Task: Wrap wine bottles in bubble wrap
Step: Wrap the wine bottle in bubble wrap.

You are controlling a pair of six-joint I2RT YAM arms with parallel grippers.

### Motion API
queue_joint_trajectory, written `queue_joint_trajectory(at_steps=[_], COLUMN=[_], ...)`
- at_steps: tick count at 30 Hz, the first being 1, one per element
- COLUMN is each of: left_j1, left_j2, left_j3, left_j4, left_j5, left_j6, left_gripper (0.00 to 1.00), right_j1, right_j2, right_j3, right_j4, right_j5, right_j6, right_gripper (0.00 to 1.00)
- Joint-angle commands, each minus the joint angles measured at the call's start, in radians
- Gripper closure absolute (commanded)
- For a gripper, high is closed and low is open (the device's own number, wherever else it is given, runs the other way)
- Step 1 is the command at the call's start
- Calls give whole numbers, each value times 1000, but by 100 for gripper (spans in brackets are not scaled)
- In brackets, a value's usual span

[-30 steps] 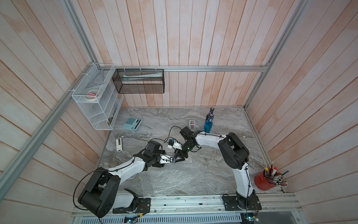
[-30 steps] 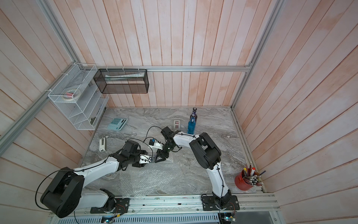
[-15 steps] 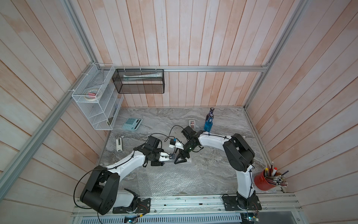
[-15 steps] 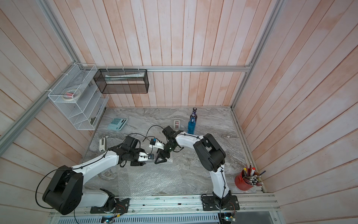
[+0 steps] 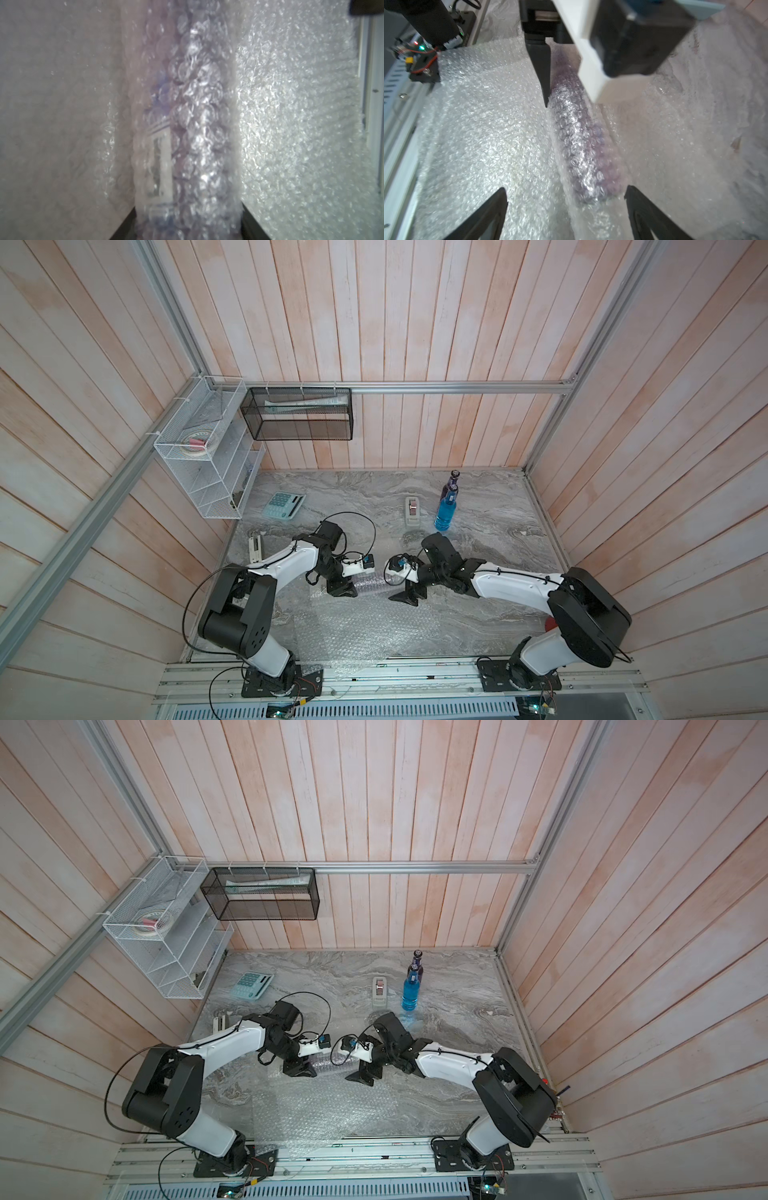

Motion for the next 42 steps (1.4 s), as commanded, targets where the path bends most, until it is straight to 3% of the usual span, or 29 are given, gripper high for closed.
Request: queue_joint_trajectory(at_steps=[1,7,17,26,31,38,42], left_j1=[10,20,23,23,24,24,24], left_j2=[32,62,76,51,16,-82,-155], left_j3=[45,52,57,49,56,47,8], left_j4=[-76,-80,-76,-52,-44,-33,0], left_j5=[107,124,136,142,144,164,163], left_j6=[-38,-40,-40,-35,-34,-41,-53], left_gripper=[67,65,63,56,43,9,3], right_j1=[50,121,122,123,123,121,117], right_j2=[-15,81,218,296,273,215,204], right_j3=[-53,-83,-17,67,108,197,237], right_j4=[256,409,371,247,120,-100,-185], right_j5=[204,344,312,303,292,244,188], right_j6=[-85,-214,-258,-300,-291,-196,-110], right_gripper=[8,8,17,42,56,59,59])
